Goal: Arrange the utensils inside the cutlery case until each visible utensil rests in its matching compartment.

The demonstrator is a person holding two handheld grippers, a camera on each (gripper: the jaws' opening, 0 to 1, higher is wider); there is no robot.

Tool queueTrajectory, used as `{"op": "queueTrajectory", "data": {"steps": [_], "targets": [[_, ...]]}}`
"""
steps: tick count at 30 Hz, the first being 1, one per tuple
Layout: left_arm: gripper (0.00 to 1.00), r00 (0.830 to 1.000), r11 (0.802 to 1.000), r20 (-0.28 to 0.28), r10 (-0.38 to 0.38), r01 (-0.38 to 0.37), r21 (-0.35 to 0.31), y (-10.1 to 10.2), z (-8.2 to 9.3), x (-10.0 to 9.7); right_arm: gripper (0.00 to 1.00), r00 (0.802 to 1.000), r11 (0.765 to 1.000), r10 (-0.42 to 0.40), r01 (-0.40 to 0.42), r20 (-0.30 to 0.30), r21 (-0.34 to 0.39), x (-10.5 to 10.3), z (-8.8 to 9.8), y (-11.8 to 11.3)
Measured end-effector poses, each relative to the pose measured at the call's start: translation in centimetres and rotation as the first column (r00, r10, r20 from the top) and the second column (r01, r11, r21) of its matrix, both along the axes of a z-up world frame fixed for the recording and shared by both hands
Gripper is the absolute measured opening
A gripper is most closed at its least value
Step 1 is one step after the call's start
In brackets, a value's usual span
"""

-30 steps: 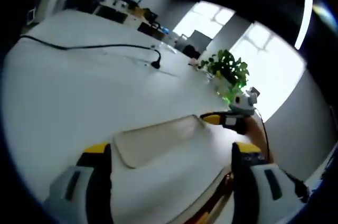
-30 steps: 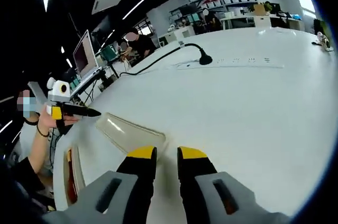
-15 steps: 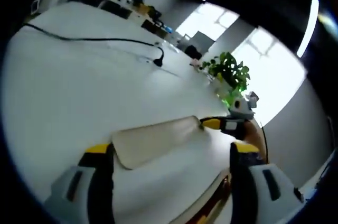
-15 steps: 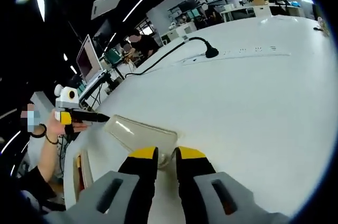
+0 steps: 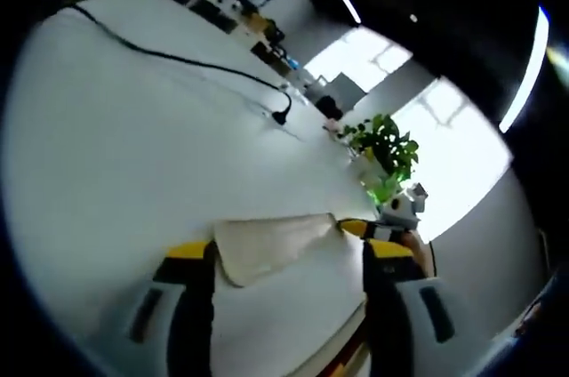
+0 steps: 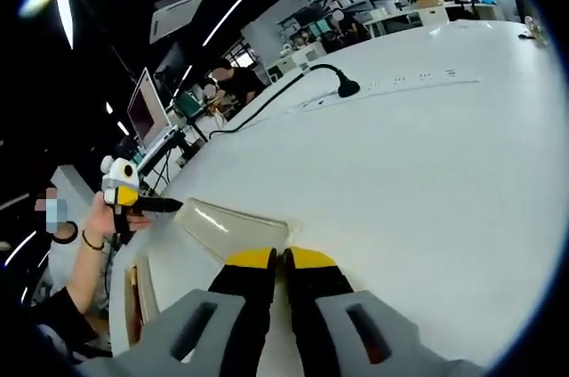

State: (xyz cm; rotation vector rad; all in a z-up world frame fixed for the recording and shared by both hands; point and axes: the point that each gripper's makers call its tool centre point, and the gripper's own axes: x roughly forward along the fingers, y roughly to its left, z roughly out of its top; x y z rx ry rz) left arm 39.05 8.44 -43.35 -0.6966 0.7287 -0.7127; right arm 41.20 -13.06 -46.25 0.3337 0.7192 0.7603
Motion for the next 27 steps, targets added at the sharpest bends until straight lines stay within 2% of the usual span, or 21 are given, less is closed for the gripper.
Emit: {"op": "queueTrajectory", "data": {"steps": [2, 4, 6, 8, 9, 11, 12, 13, 14, 16, 17, 18, 19, 22, 25, 26, 27], "targets": [[0.62, 1.0, 0.999, -0.013, -0.029, 0.028, -0.035, -0.5, -0.1, -0.7, 0.03, 1.0, 1.0, -0.01, 0.01, -0.001, -0.007, 0.0, -0.2, -0.1], [0.6, 1.0, 0.999, -0.009, -0.02, 0.02, -0.036, -0.5, -0.5, -0.5, 0.03, 1.0, 1.0, -0.007, 0.007, 0.002, -0.009, 0.0, -0.2, -0.2], [0.51, 0.999, 0.999, 0.003, -0.035, 0.035, -0.032, -0.7, -0.6, -0.7, 0.03, 1.0, 1.0, -0.009, 0.009, -0.001, -0.006, 0.1, -0.3, -0.2], [0.38, 0.998, 0.995, 0.016, -0.063, 0.064, -0.077, -1.2, -0.1, -1.0, 0.02, 1.0, 1.0, -0.004, 0.004, -0.009, 0.006, -0.1, -0.5, 0.0], [0.35, 0.997, 0.991, 0.016, -0.072, 0.073, -0.114, -1.6, 0.3, -1.1, 0.02, 1.0, 1.0, 0.004, -0.004, -0.015, 0.014, -0.3, -0.5, 0.3], [0.31, 0.997, 0.99, 0.019, -0.076, 0.078, -0.118, -1.8, 0.6, -1.0, 0.02, 1.0, 0.999, 0.02, -0.019, -0.022, 0.029, -0.4, -0.6, 0.8], [0.27, 0.995, 0.992, 0.049, -0.085, 0.089, -0.094, -2.0, 0.7, -1.0, 0.02, 1.0, 0.999, 0.022, -0.021, -0.022, 0.03, -0.5, -0.6, 1.0], [0.16, 0.992, 0.992, 0.087, -0.096, 0.102, -0.072, -2.0, 0.9, -0.9, 0.02, 1.0, 0.999, 0.027, -0.027, -0.016, 0.026, -0.5, -0.6, 1.1], [0.12, 0.99, 0.992, 0.107, -0.092, 0.1, -0.073, -2.0, 1.1, -0.8, 0.03, 1.0, 0.999, 0.031, -0.031, -0.001, 0.027, -0.7, -0.6, 1.3], [0.04, 0.991, 0.992, 0.095, -0.09, 0.098, -0.084, -1.8, 1.4, -1.1, 0.03, 0.999, 0.998, 0.034, -0.035, 0.016, 0.056, -0.5, 0.0, 1.3], [0.03, 0.988, 0.983, 0.115, -0.105, 0.121, -0.14, -2.1, 2.4, -1.4, 0.03, 0.999, 0.999, 0.032, -0.033, 0.007, 0.041, -0.5, -0.1, 1.0], [0.03, 0.988, 0.98, 0.104, -0.116, 0.131, -0.148, -2.1, 2.4, -1.6, 0.02, 0.997, 0.998, 0.058, -0.059, 0.044, 0.019, -0.4, 0.0, 1.0], [0.03, 0.985, 0.987, 0.13, -0.112, 0.125, -0.1, -1.9, 2.2, -1.4, 0.03, 0.995, 0.997, 0.078, -0.079, 0.061, 0.009, -0.5, 0.2, 1.0], [0.03, 0.975, 0.984, 0.178, -0.134, 0.153, -0.096, -1.9, 2.7, -1.8, 0.06, 0.99, 0.994, 0.102, -0.105, 0.102, 0.028, -0.8, 1.2, 1.2], [0.03, 0.952, 0.978, 0.256, -0.17, 0.195, -0.076, -1.9, 3.4, -2.3, 0.1, 0.97, 0.988, 0.15, -0.155, 0.191, 0.011, -1.7, 2.7, 1.3], [0.03, 0.938, 0.978, 0.3, -0.176, 0.202, -0.058, -1.9, 3.8, -2.4, 0.13, 0.96, 0.986, 0.159, -0.165, 0.231, 0.009, -1.5, 3.3, 1.3], [0.03, 0.919, 0.976, 0.346, -0.189, 0.216, -0.04, -1.9, 4.3, -2.6, 0.16, 0.941, 0.984, 0.17, -0.18, 0.291, 0.008, -1.5, 4.4, 1.2]]}}
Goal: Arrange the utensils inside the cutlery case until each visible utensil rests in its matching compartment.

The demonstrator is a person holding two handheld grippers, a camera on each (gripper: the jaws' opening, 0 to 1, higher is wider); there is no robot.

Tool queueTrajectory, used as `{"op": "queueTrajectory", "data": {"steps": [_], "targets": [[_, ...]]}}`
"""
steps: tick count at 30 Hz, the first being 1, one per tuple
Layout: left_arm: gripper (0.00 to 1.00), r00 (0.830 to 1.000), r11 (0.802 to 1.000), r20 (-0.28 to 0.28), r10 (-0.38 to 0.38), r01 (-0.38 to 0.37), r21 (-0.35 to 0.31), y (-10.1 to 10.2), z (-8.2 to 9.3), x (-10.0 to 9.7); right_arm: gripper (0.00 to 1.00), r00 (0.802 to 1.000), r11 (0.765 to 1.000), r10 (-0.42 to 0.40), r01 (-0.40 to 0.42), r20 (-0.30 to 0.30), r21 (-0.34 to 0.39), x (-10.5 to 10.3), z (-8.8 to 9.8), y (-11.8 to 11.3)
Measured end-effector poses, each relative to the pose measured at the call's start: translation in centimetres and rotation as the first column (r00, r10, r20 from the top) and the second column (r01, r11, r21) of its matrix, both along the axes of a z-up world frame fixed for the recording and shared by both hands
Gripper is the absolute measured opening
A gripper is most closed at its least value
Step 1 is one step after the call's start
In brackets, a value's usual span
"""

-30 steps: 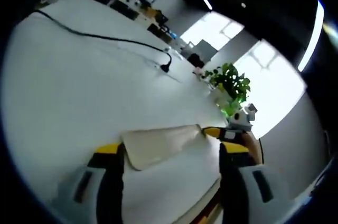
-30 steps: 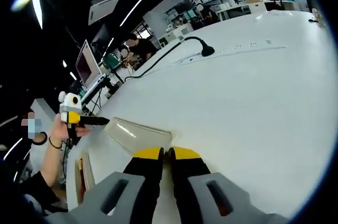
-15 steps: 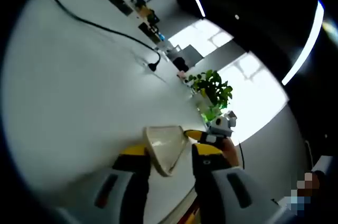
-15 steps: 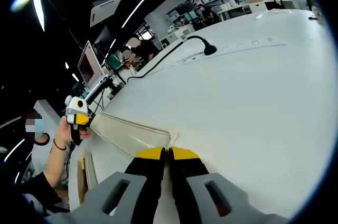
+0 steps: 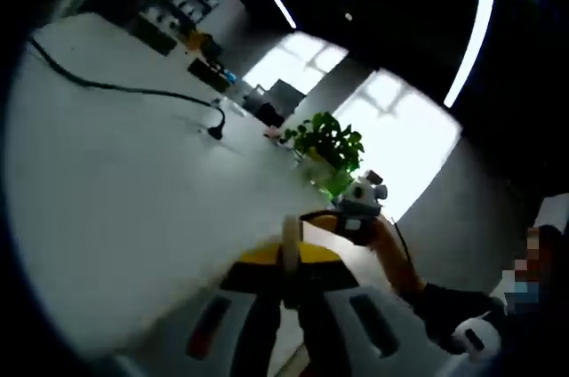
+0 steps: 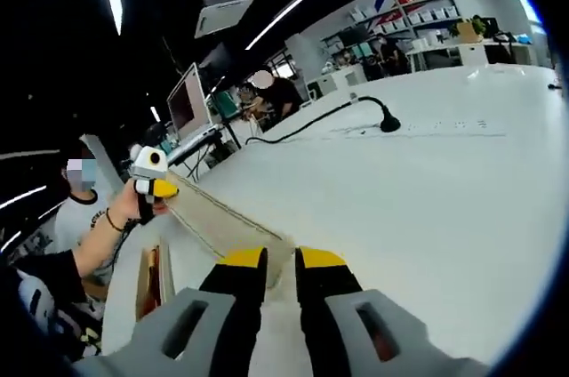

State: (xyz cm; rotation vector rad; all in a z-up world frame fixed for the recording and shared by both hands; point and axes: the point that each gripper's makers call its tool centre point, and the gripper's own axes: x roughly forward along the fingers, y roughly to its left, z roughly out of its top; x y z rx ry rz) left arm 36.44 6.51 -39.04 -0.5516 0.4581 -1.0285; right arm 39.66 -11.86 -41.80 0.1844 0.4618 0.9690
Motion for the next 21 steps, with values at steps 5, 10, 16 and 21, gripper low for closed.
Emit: {"op": "queueTrajectory", "data": {"steps": [5, 10, 16, 21], "targets": [[0.03, 0.99, 0.999, 0.133, -0.047, 0.045, 0.018, -0.3, 2.0, -1.4, 0.25, 0.991, 0.997, 0.002, 0.009, 0.135, -0.083, -1.7, 1.9, -0.2], [0.02, 0.882, 0.981, 0.445, -0.155, 0.083, 0.177, -1.5, 4.2, -3.1, 0.34, 0.965, 0.978, 0.166, -0.135, 0.201, -0.159, -4.5, 2.8, 1.2], [0.02, 0.733, 0.927, 0.591, -0.336, 0.148, 0.344, -4.1, 6.2, -6.6, 0.42, 0.893, 0.932, 0.346, -0.291, 0.289, -0.217, -6.9, 4.0, 2.6], [0.02, 0.596, 0.869, 0.656, -0.462, 0.157, 0.47, -5.8, 7.7, -8.5, 0.54, 0.825, 0.876, 0.47, -0.392, 0.315, -0.28, -8.4, 3.9, 3.0]]}}
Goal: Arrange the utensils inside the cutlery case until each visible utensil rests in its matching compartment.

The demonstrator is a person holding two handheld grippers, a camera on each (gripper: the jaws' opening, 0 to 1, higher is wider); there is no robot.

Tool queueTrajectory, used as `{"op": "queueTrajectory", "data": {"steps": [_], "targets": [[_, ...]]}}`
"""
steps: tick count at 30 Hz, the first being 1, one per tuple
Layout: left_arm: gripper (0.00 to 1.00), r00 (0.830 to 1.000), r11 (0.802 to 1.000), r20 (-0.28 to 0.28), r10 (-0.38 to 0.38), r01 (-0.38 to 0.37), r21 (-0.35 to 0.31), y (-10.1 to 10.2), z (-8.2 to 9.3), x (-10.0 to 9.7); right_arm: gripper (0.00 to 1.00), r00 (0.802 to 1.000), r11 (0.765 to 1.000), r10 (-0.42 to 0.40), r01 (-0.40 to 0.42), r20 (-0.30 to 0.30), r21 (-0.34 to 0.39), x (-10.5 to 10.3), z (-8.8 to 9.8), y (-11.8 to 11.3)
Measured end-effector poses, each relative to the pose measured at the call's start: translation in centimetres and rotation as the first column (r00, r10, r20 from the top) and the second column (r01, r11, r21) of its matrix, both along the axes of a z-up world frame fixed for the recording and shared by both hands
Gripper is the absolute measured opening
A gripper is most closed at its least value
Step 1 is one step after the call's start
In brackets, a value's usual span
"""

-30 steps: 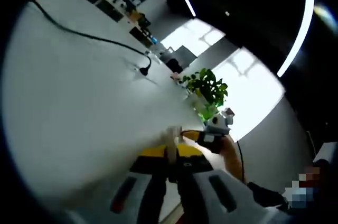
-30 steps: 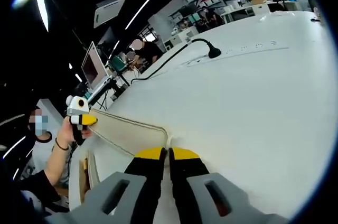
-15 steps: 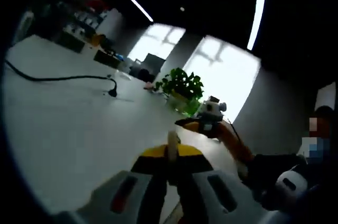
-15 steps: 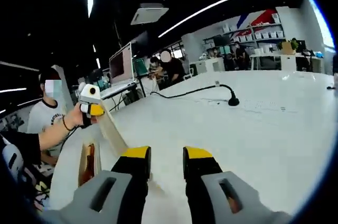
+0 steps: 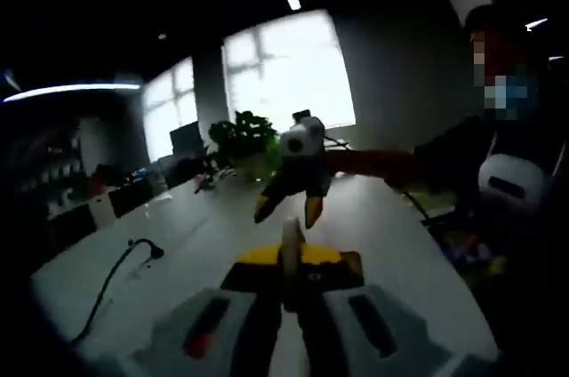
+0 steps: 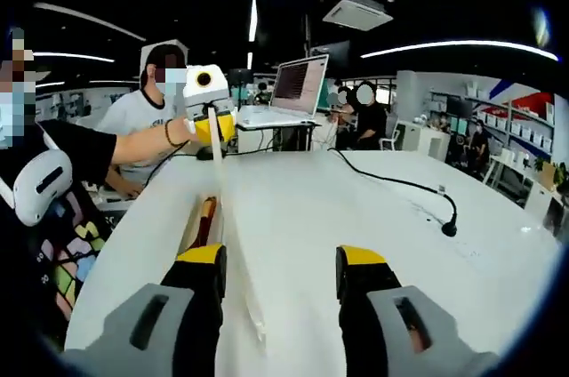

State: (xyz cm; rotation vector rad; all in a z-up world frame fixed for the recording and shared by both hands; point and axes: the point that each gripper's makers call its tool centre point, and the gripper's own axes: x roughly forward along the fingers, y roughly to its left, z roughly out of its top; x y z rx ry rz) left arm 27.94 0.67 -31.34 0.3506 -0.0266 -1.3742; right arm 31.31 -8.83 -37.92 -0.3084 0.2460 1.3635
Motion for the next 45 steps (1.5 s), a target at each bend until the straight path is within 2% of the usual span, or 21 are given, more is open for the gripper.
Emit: {"op": "queueTrajectory", "data": {"steps": [2, 6, 7, 9, 10, 14, 16, 18, 20, 22, 23, 28, 30, 32, 35, 36, 38, 40, 41, 43, 45], "targets": [[0.02, 0.999, 1.0, 0.044, -0.018, 0.018, 0.017, -0.3, 0.5, -0.3, 0.58, 0.999, 1.0, 0.027, -0.027, -0.024, -0.005, -0.6, -0.2, 0.1], [0.02, 0.978, 0.99, 0.168, -0.122, 0.109, 0.083, -0.6, 1.4, -1.8, 0.6, 0.993, 0.989, 0.116, -0.114, 0.02, -0.09, -1.6, -1.0, 0.1], [0.02, 0.96, 0.985, 0.229, -0.159, 0.137, 0.108, -0.7, 1.6, -2.2, 0.6, 0.989, 0.985, 0.144, -0.14, 0.03, -0.106, -1.9, -1.1, 0.2], [0.02, 0.929, 0.974, 0.3, -0.214, 0.18, 0.138, -0.9, 1.9, -3.1, 0.6, 0.981, 0.973, 0.19, -0.183, 0.041, -0.141, -2.5, -1.2, 0.3], [0.02, 0.906, 0.967, 0.346, -0.245, 0.205, 0.148, -1.0, 2.3, -3.7, 0.6, 0.978, 0.966, 0.206, -0.197, 0.034, -0.164, -2.8, -1.2, 0.5], [0.02, 0.856, 0.956, 0.425, -0.293, 0.247, 0.161, -1.2, 3.0, -4.8, 0.62, 0.967, 0.951, 0.255, -0.245, 0.029, -0.188, -3.7, -0.6, 1.5], [0.02, 0.832, 0.948, 0.455, -0.317, 0.262, 0.182, -1.0, 3.0, -5.2, 0.59, 0.946, 0.929, 0.323, -0.31, 0.031, -0.201, -4.8, -0.2, 2.1], [0.02, 0.797, 0.94, 0.498, -0.342, 0.283, 0.193, -0.9, 3.1, -5.8, 0.61, 0.935, 0.911, 0.353, -0.341, 0.012, -0.233, -5.6, -0.1, 2.5], [0.02, 0.762, 0.92, 0.516, -0.391, 0.327, 0.215, -1.0, 3.0, -7.0, 0.62, 0.918, 0.883, 0.396, -0.382, -0.004, -0.273, -6.3, -0.2, 2.7], [0.03, 0.717, 0.907, 0.556, -0.42, 0.344, 0.242, -1.2, 3.0, -7.8, 0.62, 0.903, 0.854, 0.428, -0.421, -0.047, -0.306, -7.2, -0.5, 2.9], [0.03, 0.709, 0.905, 0.563, -0.425, 0.342, 0.252, -1.3, 3.0, -7.9, 0.61, 0.898, 0.849, 0.438, -0.431, -0.048, -0.306, -7.3, -0.5, 3.1], [0.03, 0.671, 0.894, 0.592, -0.446, 0.364, 0.261, -1.4, 3.1, -8.8, 0.59, 0.856, 0.792, 0.5, -0.512, -0.128, -0.333, -9.0, -1.7, 3.5], [0.03, 0.651, 0.887, 0.603, -0.461, 0.36, 0.289, -1.5, 2.9, -9.0, 0.53, 0.844, 0.772, 0.51, -0.534, -0.164, -0.345, -9.4, -2.4, 3.5], [0.03, 0.644, 0.885, 0.608, -0.466, 0.353, 0.304, -1.4, 2.7, -9.0, 0.48, 0.846, 0.771, 0.502, -0.533, -0.18, -0.35, -9.1, -2.6, 3.5], [0.03, 0.644, 0.882, 0.603, -0.47, 0.355, 0.308, -1.4, 2.6, -9.1, 0.48, 0.836, 0.758, 0.513, -0.548, -0.196, -0.355, -9.5, -3.0, 3.6], [0.03, 0.645, 0.884, 0.604, -0.468, 0.347, 0.314, -1.3, 2.5, -9.0, 0.48, 0.844, 0.76, 0.508, -0.533, -0.172, -0.372, -9.2, -3.2, 3.7], [0.03, 0.65, 0.886, 0.602, -0.463, 0.34, 0.314, -1.3, 2.3, -8.8, 0.47, 0.847, 0.759, 0.497, -0.53, -0.189, -0.378, -9.2, -3.3, 3.6], [0.03, 0.662, 0.893, 0.599, -0.451, 0.329, 0.308, -1.0, 2.1, -8.3, 0.47, 0.866, 0.775, 0.468, -0.497, -0.174, -0.39, -8.9, -3.4, 3.8], [0.03, 0.669, 0.896, 0.596, -0.444, 0.322, 0.305, -0.9, 2.0, -8.1, 0.47, 0.873, 0.778, 0.445, -0.487, -0.198, -0.397, -8.9, -3.5, 3.8], [0.03, 0.683, 0.902, 0.589, -0.432, 0.308, 0.304, -0.4, 1.8, -7.6, 0.46, 0.89, 0.788, 0.421, -0.456, -0.177, -0.413, -8.8, -3.6, 4.0], [0.03, 0.703, 0.907, 0.577, -0.416, 0.277, 0.317, 0.1, 1.2, -6.9, 0.45, 0.905, 0.793, 0.386, -0.425, -0.18, -0.436, -8.8, -3.7, 4.1]]}}
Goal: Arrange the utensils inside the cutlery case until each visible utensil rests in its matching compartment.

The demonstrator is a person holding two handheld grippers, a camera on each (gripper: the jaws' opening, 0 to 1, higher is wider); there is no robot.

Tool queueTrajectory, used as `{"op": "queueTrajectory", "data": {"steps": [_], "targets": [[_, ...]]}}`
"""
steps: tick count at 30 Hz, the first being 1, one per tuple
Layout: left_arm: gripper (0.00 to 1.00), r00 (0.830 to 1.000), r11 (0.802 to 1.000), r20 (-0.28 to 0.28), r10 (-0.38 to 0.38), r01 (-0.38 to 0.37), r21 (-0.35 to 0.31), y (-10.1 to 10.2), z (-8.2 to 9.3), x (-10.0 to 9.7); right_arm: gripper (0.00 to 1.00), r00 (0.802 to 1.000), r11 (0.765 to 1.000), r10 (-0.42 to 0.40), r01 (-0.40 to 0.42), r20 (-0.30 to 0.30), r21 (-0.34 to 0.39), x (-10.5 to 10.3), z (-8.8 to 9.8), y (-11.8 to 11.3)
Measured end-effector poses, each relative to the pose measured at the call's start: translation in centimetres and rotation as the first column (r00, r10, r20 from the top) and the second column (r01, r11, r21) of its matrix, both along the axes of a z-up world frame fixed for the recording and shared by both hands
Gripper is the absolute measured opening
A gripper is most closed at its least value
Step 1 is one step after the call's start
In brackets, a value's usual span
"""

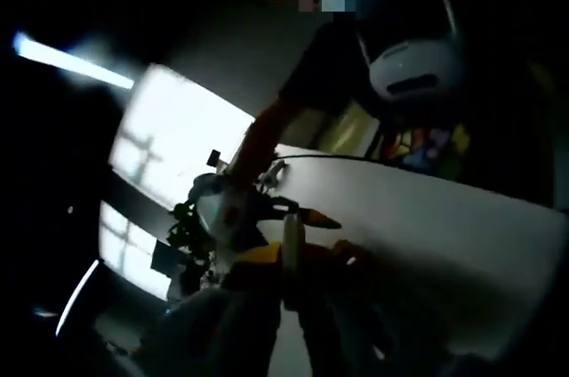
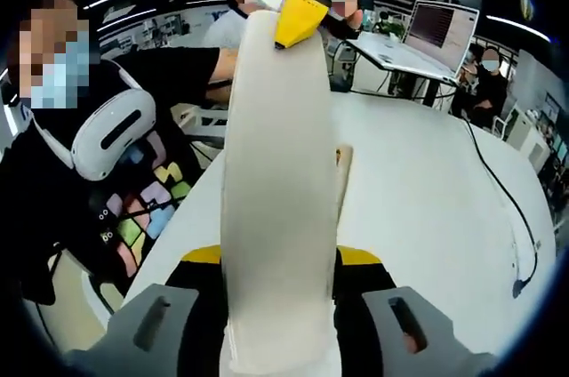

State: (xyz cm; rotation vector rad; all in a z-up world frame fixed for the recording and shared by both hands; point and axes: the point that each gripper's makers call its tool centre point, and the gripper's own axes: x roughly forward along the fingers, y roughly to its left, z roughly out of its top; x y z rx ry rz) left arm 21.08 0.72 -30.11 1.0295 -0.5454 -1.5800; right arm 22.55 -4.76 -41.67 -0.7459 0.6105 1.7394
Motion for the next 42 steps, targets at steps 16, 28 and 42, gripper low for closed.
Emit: {"op": "queueTrajectory", "data": {"steps": [16, 28, 42], "targets": [[0.03, 0.987, 0.997, 0.14, 0.073, -0.077, 0.023, 2.6, -2.8, 1.6, 0.45, 0.996, 0.996, -0.052, 0.057, 0.075, -0.067, 0.7, -0.8, 0.8], [0.03, 0.968, 0.996, 0.246, 0.043, -0.06, 0.062, 2.9, -2.5, 1.0, 0.45, 1.0, 0.992, -0.005, 0.006, 0.008, -0.126, 1.8, -0.8, -0.5], [0.04, 0.967, 0.99, 0.231, 0.107, -0.125, 0.062, 3.7, -3.7, 2.1, 0.44, 0.991, 0.976, -0.132, 0.135, 0.028, -0.169, 0.8, -1.3, -0.3]]}}
